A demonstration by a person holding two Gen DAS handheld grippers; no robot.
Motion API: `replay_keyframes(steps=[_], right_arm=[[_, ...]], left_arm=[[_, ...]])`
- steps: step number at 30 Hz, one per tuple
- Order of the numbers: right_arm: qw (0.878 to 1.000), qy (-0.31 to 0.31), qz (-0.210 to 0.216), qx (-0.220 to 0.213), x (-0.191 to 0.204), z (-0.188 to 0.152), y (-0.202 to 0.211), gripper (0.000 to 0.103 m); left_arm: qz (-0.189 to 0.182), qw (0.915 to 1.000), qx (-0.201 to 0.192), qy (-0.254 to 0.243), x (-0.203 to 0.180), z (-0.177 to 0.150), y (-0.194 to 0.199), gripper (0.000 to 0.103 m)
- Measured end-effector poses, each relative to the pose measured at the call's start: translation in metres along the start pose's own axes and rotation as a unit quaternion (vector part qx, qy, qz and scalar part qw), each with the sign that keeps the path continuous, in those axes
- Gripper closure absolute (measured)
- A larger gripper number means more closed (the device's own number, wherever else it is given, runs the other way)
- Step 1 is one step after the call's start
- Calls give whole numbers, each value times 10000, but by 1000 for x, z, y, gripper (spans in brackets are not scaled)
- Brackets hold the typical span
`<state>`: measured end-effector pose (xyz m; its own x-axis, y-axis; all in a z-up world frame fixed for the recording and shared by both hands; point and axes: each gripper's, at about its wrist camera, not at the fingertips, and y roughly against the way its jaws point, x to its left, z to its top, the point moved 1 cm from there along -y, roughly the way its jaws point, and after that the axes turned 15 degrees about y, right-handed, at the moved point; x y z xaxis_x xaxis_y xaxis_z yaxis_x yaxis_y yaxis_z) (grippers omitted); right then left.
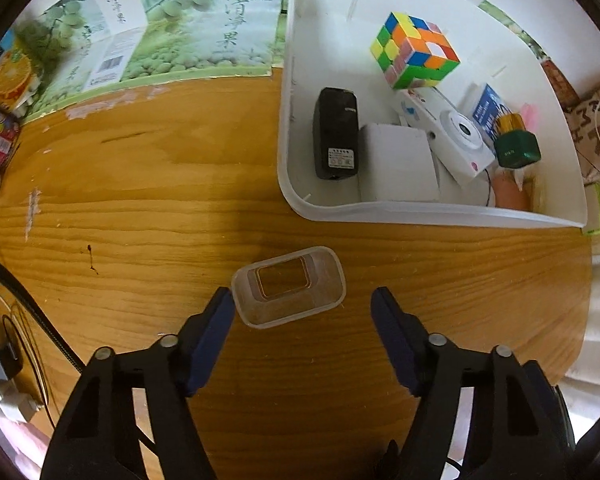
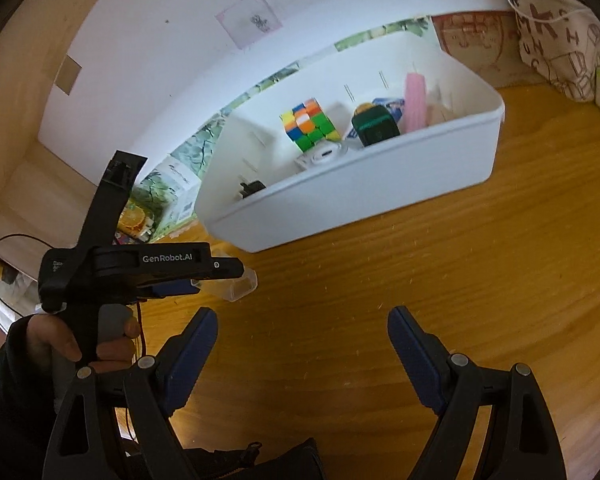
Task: Organize rigid objects
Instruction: 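Grasp the clear plastic cup with the left tool, then carry the clear cup with the left tool over the bin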
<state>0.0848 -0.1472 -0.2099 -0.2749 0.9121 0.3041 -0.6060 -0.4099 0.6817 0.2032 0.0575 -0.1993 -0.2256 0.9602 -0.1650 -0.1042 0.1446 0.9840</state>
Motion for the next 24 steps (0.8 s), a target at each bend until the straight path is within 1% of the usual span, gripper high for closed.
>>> replay_keyframes(steps=[3, 4, 5, 12, 16, 20, 22, 24], right_arm=[[10000, -1, -10, 65, 6, -2, -5, 16], [10000, 8, -9, 81, 8, -3, -7, 16], [9999, 18, -9, 99, 11, -4, -9, 16], [9998, 131, -32, 144, 22, -8, -15, 16], [9997, 196, -23, 138, 26, -8, -17, 16], [9992, 348, -13, 174, 32, -7, -17, 16], [9986, 483, -4, 195, 36, -5, -15, 16], [9978, 627, -6, 219, 38, -5, -12, 16]], left_arm=[[-45, 10000, -35, -4, 3, 0, 0, 41], [-38, 10000, -37, -13, 4, 1, 0, 46], [-52, 10000, -34, -24, 6, 1, 0, 48], [-200, 9998, -33, -53, 16, 5, 2, 48], [-176, 9996, -189, -67, 23, 3, 11, 48], [-166, 9992, -366, -33, 26, -1, 31, 48], [-276, 9987, -416, 39, 27, -1, 44, 49], [-492, 9975, -487, 117, 25, -3, 59, 49]])
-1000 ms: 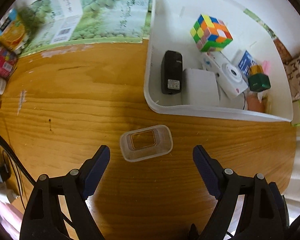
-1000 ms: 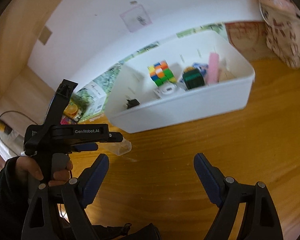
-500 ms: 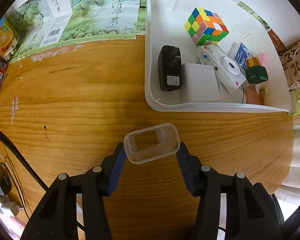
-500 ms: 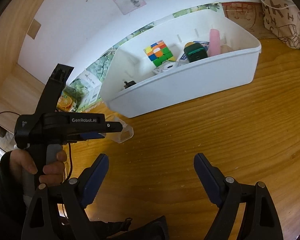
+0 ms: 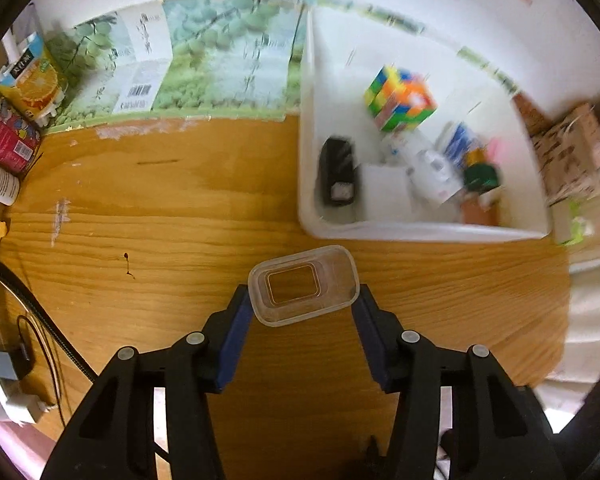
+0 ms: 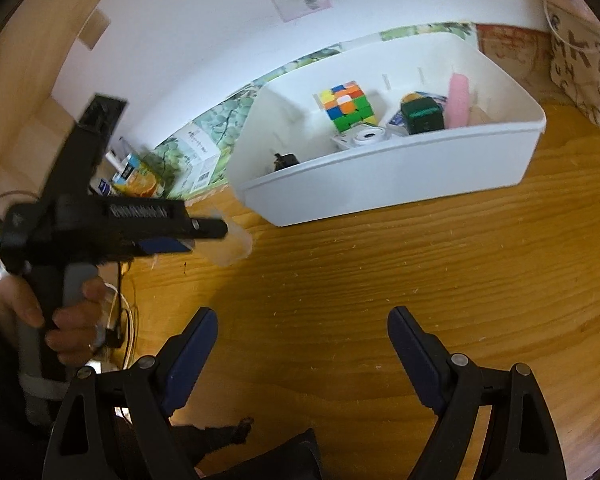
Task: Organize rigid objects
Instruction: 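Carry the clear cup with the left tool over the bin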
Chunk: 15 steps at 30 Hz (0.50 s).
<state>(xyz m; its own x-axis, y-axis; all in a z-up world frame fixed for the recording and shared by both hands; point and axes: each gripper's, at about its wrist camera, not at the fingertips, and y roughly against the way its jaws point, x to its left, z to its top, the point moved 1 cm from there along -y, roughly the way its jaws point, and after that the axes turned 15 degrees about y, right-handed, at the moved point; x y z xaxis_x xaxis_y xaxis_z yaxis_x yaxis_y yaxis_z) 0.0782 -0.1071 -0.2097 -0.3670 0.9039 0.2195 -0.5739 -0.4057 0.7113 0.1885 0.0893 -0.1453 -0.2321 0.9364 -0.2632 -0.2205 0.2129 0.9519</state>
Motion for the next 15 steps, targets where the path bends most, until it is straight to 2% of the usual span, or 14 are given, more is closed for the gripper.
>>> replay_keyframes(steps=[8, 15], right_arm=[[9978, 626, -209, 33, 2, 4, 23, 16], [9937, 1006, -498, 77, -6, 1, 47, 16]], left_arm=[[-526, 9965, -607, -241, -50, 8, 54, 48], [-663, 9917, -985, -497, -90, 15, 68, 48]])
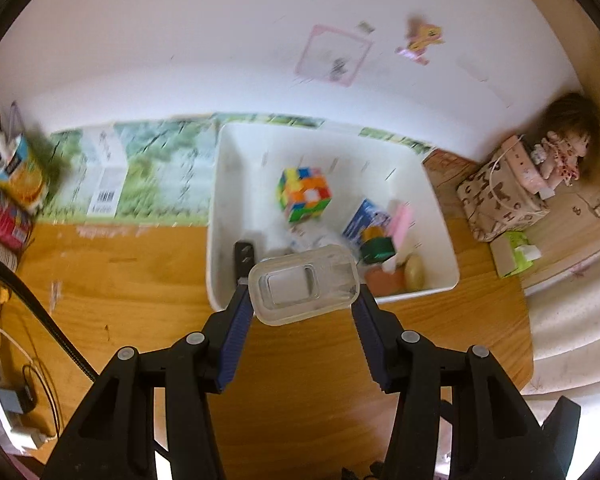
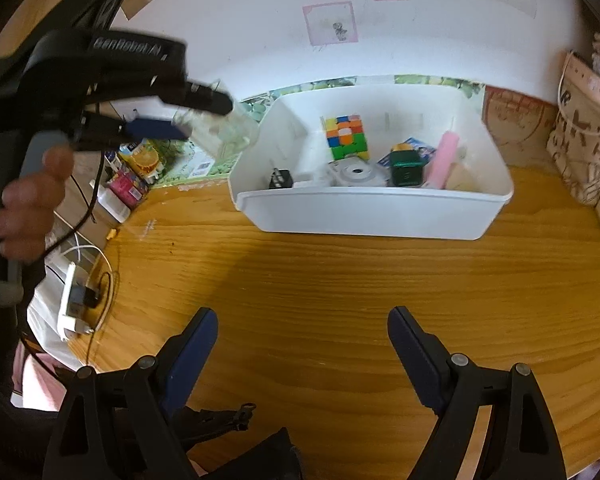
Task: Organize rigid objects
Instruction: 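Carry the clear cup with the left tool over the bin, then open the left tool to drop the clear cup into the bin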
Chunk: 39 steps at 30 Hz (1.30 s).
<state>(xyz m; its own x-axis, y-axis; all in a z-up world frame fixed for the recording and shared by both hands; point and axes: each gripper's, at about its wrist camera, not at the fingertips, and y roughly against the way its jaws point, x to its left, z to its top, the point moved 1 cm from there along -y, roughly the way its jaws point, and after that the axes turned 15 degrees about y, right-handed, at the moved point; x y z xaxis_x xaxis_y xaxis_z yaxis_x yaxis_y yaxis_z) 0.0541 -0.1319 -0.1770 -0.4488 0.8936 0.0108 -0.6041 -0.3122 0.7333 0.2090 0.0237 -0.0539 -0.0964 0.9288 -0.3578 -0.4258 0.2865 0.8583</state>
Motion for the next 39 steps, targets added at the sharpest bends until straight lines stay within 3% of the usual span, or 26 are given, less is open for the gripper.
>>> replay_keyframes(steps=[14, 24, 32, 39], right_arm=[[9989, 309, -234, 275, -55, -1, 15, 16], [9957, 782, -65, 497, -79, 9, 0, 16], [9919, 1142, 69, 544, -84, 9, -6, 16], [9916, 1198, 170, 467, -90, 0, 5, 16]], left_arm=[[199, 9944, -1014, -227, -32, -1, -45, 48], [595, 9894, -1315, -170, -38, -10, -61, 48], [791, 9859, -1474, -10, -44, -26, -48, 23], [953, 9840, -1492, 218, -42, -66, -24, 23]])
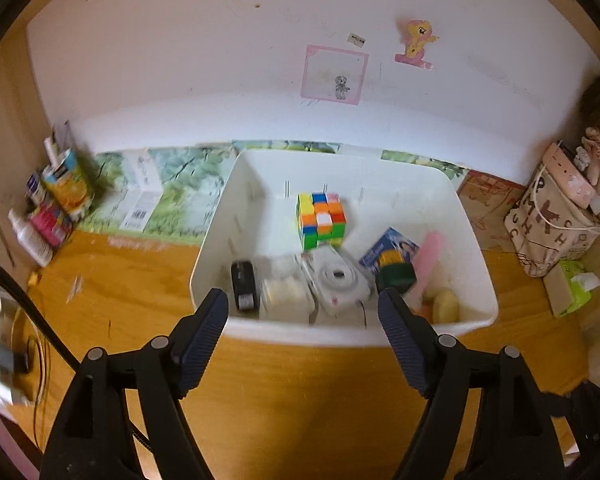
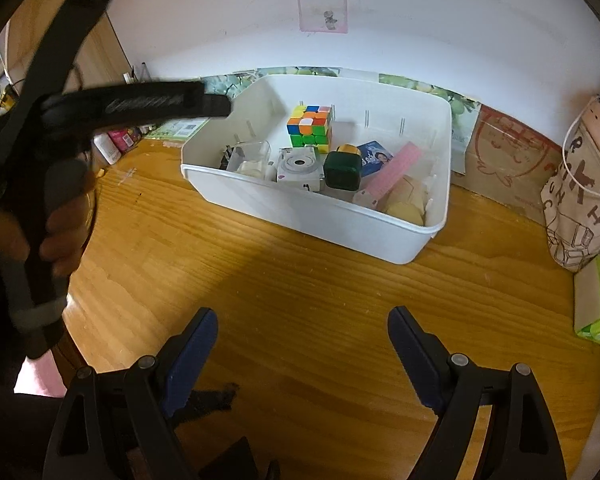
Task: Organize rigid objects
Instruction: 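Open the left tool to drop the clear cup into the bin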
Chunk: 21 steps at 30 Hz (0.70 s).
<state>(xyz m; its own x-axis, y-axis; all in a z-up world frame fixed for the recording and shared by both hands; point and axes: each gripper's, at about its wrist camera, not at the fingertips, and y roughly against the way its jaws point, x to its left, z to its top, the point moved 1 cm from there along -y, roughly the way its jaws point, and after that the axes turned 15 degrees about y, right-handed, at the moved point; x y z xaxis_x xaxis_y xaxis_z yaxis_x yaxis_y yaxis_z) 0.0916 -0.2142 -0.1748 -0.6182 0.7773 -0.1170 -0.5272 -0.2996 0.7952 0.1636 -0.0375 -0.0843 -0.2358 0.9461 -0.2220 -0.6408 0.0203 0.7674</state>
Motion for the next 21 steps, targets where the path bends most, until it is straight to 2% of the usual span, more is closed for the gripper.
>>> replay_keyframes(steps=[8, 13, 16, 21], right_arm=[[9998, -147, -2, -113, 0, -22, 19, 16], [9982, -531, -3, -269, -6, -36, 39, 16], [9969, -715, 32, -325, -4, -42, 53, 16], [9950, -913, 47, -413, 7, -50, 78, 16]], left_arm=[[19, 9996, -9, 295, 5, -37, 41, 21], [302, 9994, -190, -10, -1, -58, 63, 19], [303, 9994, -142, -9, 0, -67, 74, 18], [314, 9993, -187, 70, 3, -80, 97, 11]])
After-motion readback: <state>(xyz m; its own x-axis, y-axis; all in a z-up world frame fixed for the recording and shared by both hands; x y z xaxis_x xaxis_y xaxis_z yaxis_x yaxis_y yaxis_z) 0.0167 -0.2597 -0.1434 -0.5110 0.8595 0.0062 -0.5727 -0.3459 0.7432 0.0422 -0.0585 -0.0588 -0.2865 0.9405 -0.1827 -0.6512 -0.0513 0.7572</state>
